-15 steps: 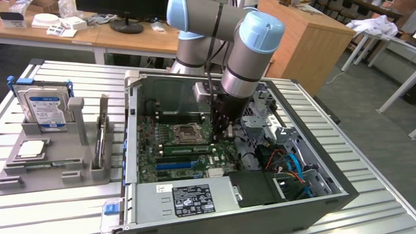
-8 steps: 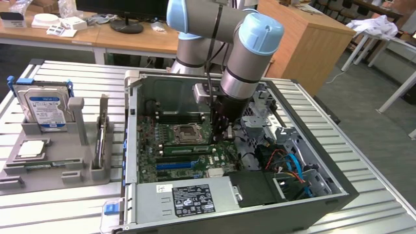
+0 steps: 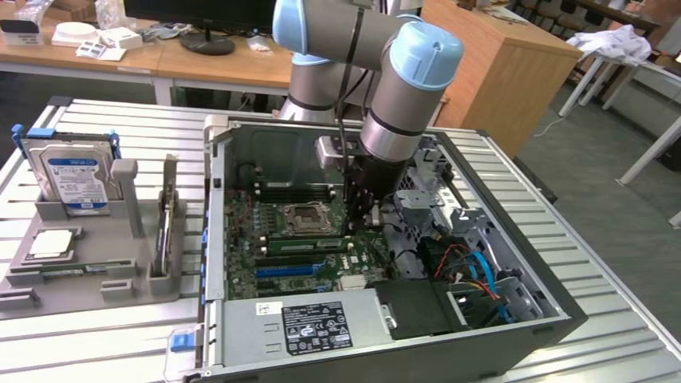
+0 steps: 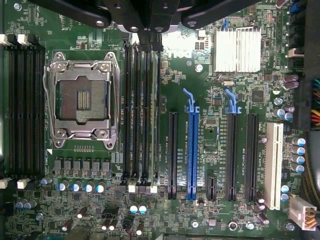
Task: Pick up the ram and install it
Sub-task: 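Press down the ram until it locks into place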
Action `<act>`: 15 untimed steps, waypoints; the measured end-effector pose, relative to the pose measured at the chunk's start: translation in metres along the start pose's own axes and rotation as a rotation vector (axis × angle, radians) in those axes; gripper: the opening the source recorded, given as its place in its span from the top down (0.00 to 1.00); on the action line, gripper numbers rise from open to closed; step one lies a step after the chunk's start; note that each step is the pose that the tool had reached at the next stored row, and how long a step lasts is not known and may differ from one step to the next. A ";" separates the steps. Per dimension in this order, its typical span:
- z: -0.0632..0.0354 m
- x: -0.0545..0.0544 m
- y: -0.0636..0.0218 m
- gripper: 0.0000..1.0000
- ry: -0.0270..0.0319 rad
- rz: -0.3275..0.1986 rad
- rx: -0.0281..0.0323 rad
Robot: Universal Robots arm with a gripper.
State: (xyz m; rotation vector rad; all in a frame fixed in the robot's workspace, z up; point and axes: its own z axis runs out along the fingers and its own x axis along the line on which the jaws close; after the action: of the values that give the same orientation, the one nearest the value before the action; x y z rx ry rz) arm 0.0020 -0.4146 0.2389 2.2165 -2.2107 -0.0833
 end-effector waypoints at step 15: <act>0.0046 0.000 -0.0002 0.89 -0.0008 0.000 0.0001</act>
State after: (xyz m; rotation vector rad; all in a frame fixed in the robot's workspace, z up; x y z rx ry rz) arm 0.0020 -0.4146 0.2344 2.2169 -2.2112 -0.0841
